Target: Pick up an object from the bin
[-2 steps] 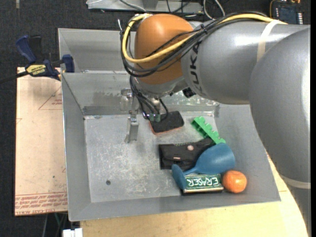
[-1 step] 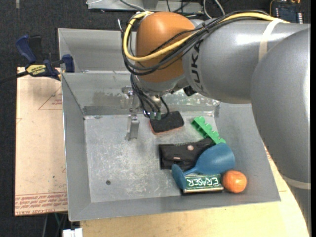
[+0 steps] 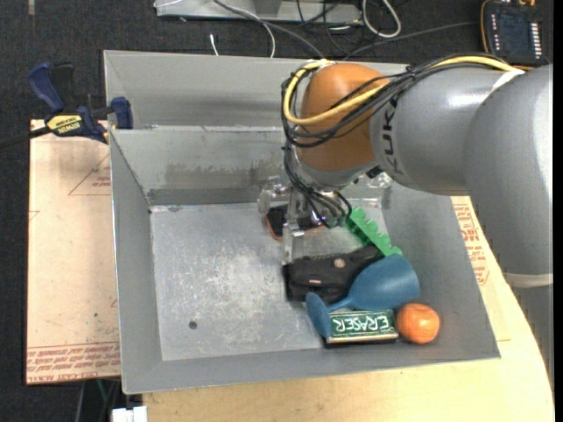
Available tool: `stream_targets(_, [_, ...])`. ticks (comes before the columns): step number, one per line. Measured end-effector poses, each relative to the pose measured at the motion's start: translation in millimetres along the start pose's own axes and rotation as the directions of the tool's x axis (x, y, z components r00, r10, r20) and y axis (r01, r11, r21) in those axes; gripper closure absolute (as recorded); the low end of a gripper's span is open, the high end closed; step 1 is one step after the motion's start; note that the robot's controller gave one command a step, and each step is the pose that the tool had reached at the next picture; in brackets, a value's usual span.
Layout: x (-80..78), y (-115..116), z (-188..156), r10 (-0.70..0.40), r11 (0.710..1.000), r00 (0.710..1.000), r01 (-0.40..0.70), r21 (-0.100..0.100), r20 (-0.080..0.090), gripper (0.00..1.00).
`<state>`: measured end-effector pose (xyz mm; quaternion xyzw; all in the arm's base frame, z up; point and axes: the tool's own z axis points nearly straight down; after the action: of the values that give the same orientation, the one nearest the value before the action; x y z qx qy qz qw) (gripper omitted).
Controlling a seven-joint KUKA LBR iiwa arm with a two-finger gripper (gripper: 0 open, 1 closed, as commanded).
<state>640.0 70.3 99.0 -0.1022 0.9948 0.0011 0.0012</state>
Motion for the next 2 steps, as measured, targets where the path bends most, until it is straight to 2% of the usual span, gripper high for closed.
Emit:
stream_targets(1, [-9.3,11.2,-37.9,-0.297,0.955,0.955,0.297,0.001,0.011,0.00])
stream_targets(2, [17.4,-90.9,-0.3,0.017,1.000,1.000,-0.017,0.000,-0.001,0.00])
